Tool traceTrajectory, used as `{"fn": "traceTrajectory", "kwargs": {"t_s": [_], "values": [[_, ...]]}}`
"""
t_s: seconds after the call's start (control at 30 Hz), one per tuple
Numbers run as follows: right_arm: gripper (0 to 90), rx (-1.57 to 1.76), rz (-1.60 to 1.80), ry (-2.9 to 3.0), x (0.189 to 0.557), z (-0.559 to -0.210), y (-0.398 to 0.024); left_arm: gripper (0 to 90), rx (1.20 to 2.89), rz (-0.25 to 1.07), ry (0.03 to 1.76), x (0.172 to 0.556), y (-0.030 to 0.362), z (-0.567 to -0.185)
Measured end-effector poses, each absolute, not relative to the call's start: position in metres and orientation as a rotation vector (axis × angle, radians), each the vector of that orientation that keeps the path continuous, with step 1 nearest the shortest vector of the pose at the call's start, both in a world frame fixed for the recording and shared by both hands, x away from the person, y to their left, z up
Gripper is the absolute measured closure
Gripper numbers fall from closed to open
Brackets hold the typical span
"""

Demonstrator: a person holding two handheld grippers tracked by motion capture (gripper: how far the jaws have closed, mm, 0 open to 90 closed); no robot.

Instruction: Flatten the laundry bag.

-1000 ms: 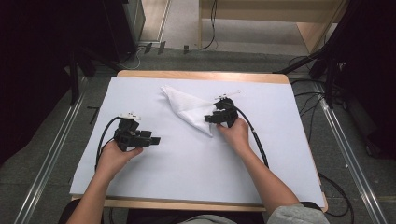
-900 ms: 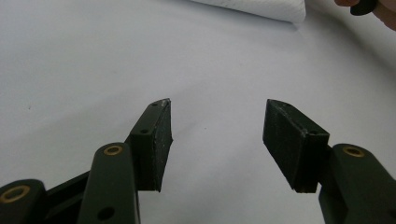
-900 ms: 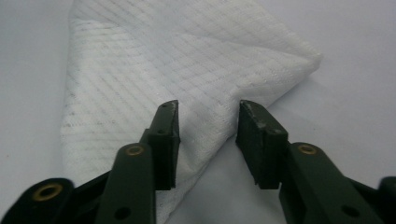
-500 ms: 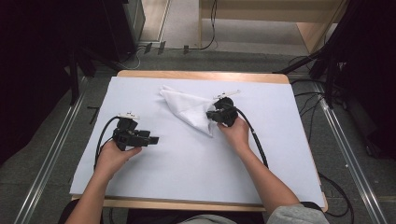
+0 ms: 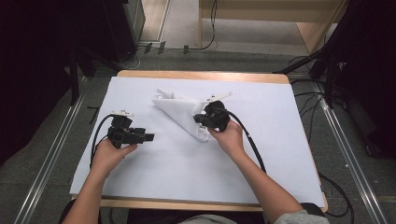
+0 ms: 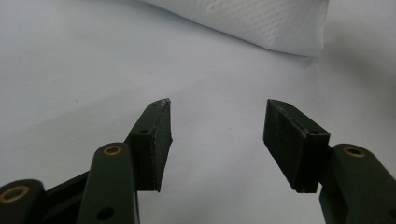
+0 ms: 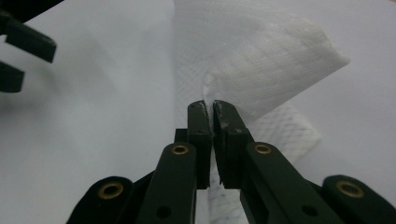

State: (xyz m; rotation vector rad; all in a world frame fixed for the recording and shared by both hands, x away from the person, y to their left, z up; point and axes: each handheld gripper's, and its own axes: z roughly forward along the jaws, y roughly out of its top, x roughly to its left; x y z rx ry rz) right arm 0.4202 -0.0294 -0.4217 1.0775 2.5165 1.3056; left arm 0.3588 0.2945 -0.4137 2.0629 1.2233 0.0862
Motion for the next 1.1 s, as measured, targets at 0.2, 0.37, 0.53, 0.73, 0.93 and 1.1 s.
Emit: {"fn": "traceTrajectory", "kwargs": {"t_s": [0.2,0.37,0.53,0.73,0.93,1.1], "values": [[86.1,1.031,1.323,2.583,0.408,-0.424,-0.013,42.7,2.058,0.117,1.260,0.361,0.305,-0.413],[84.7,0.976,1.308,2.636,0.399,-0.429,0.000,42.7,2.031,0.124,1.285,0.363,0.314,-0.413],[79.9,0.950,1.299,2.681,0.392,-0.436,0.010,42.7,2.022,0.121,1.289,0.364,0.317,-0.412],[73.1,0.907,1.290,2.728,0.385,-0.437,0.015,42.6,2.011,0.120,1.292,0.366,0.321,-0.411],[70.5,0.893,1.307,2.722,0.377,-0.431,0.008,42.6,1.985,0.108,1.312,0.371,0.327,-0.412],[70.9,0.928,1.312,2.698,0.374,-0.429,-0.008,42.0,2.002,0.098,1.290,0.377,0.319,-0.413]]}}
